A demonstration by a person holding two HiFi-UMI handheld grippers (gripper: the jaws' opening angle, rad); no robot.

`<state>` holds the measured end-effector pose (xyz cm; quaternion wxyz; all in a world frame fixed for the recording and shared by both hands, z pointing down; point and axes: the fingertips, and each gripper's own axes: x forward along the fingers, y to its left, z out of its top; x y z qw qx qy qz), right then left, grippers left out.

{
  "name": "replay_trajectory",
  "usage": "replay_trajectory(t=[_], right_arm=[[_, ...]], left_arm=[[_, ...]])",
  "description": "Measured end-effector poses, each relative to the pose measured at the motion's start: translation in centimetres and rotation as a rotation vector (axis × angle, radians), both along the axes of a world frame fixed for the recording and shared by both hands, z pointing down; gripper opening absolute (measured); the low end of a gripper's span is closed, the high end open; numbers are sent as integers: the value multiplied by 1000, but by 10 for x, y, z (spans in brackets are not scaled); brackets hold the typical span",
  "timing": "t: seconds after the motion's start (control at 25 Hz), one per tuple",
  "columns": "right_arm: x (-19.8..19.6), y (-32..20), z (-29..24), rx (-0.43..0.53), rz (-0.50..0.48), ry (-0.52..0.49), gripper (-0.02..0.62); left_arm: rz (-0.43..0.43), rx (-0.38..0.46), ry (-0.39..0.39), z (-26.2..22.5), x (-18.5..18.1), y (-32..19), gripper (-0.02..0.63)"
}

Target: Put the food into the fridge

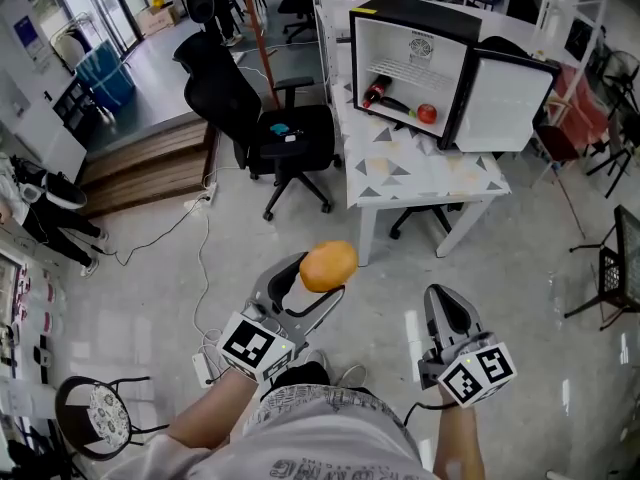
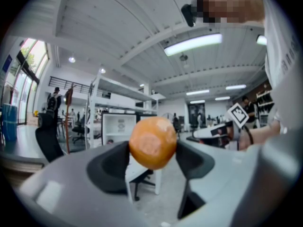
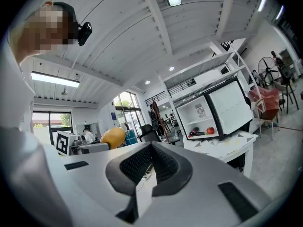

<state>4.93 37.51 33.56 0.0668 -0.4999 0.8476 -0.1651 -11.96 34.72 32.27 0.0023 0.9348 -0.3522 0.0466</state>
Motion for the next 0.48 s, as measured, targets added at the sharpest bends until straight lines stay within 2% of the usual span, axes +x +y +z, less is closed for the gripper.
replay_trajectory(t=[0.48], right_arm=[[16,-29,11,-19,-13,-1,2]], left_arm=[[-16,-10,0,10,14,-28,310]])
